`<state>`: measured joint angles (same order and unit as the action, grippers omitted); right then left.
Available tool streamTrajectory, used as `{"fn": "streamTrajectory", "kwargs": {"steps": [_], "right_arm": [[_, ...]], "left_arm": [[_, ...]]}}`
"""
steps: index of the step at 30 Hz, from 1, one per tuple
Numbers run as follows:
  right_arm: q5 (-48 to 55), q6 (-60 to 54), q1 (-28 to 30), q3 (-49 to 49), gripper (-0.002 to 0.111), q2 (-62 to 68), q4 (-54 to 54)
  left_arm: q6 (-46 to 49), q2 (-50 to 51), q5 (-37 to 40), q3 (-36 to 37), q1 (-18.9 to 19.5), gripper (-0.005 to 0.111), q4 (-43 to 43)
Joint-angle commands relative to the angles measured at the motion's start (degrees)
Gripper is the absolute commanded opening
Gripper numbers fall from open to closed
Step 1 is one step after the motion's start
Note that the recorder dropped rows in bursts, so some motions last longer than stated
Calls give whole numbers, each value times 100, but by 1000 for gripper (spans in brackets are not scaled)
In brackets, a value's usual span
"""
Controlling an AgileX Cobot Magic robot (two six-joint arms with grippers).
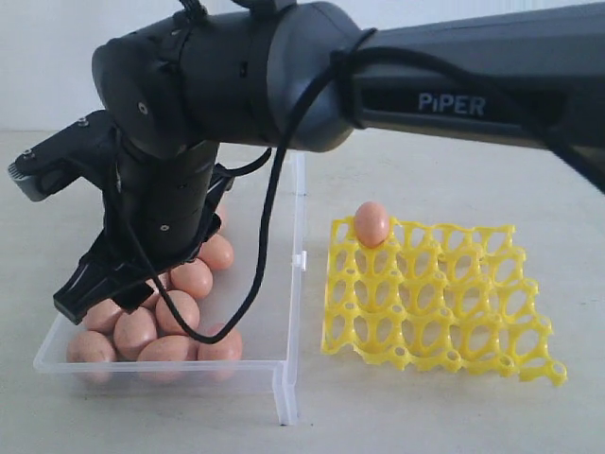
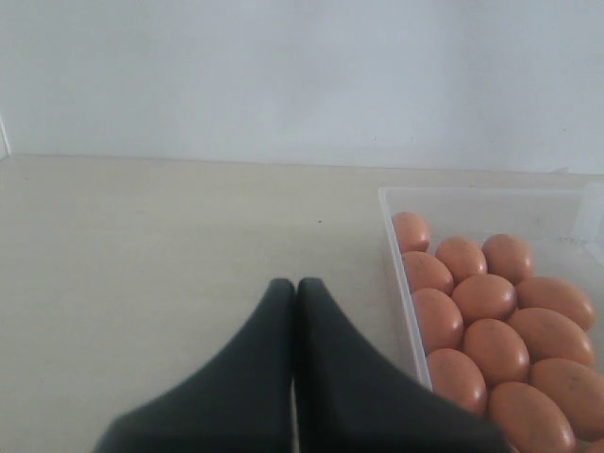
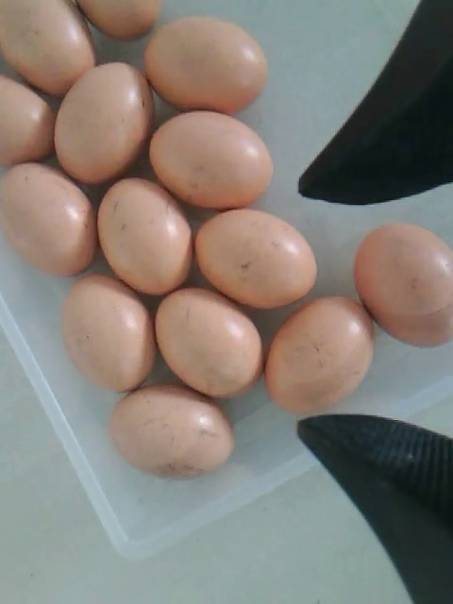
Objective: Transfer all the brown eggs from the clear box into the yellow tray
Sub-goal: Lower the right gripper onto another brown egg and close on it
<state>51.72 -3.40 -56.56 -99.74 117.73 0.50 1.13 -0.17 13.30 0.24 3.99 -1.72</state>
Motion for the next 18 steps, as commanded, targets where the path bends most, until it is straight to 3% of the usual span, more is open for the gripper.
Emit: {"fn": "streamTrajectory", "kwargs": {"steps": [1,18], "right_arm": [[35,-23,3,-35,62,175,432],[-318,-36,279,-35,62,408,496]], "left_arm": [[3,17,-1,-24,5,-4,-31],[3,17,-1,-24,5,-4,-31]]}}
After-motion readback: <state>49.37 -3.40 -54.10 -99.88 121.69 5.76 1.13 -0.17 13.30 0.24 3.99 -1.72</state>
